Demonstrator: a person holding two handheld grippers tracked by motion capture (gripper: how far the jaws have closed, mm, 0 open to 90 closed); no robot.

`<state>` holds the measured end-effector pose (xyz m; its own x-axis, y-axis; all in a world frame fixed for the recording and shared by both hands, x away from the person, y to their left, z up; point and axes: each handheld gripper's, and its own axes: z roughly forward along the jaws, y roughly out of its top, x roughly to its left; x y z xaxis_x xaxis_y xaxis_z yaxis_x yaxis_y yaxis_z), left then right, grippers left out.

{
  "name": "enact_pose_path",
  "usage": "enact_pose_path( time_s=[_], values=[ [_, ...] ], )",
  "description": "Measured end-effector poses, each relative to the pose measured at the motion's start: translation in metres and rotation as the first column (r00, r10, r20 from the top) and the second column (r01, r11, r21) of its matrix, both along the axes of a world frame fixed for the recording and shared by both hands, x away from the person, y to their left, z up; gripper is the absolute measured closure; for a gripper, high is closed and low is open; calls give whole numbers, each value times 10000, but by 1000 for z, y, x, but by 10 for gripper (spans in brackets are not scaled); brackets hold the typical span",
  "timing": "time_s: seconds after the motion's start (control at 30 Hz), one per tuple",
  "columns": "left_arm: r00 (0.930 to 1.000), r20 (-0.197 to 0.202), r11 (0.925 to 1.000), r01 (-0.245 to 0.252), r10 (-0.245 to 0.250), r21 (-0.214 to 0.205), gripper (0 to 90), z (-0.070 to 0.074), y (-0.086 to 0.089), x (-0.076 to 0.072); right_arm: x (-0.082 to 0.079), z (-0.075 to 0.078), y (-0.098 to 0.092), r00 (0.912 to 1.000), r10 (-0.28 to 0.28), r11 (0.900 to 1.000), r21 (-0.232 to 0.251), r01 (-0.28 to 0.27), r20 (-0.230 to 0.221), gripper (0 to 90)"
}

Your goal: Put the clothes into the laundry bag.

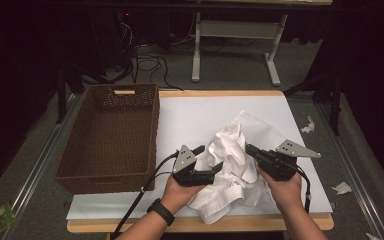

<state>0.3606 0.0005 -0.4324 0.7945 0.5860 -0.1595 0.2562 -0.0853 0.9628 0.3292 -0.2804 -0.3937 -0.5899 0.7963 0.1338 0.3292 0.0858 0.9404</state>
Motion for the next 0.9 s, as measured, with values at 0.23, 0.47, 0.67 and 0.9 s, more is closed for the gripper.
enact_pose_path(
  time_s=[0.23, 0.47, 0.67, 0.9],
  values=[
    [9916, -1104, 9976, 688, -675, 84, 239, -9, -27, 30, 0, -1, 0, 10000, -1, 10000, 16, 1, -31, 890],
    [9847, -745, 9873, 1587, -1577, 85, 860, -8, -31, 15, 1, -2, 1, 9999, -58, 10000, 34, 59, -92, 889],
    [9614, -586, 9589, 2728, -2687, 778, 873, -11, -48, -7, 3, -2, 1, 9999, -82, 10000, 10, 82, -97, 889],
    [9638, -1213, 9607, 2516, -2376, 1170, 872, -23, -67, 10, -2, 1, 6, 9999, 161, 9998, 155, -160, -33, 889]
  ],
)
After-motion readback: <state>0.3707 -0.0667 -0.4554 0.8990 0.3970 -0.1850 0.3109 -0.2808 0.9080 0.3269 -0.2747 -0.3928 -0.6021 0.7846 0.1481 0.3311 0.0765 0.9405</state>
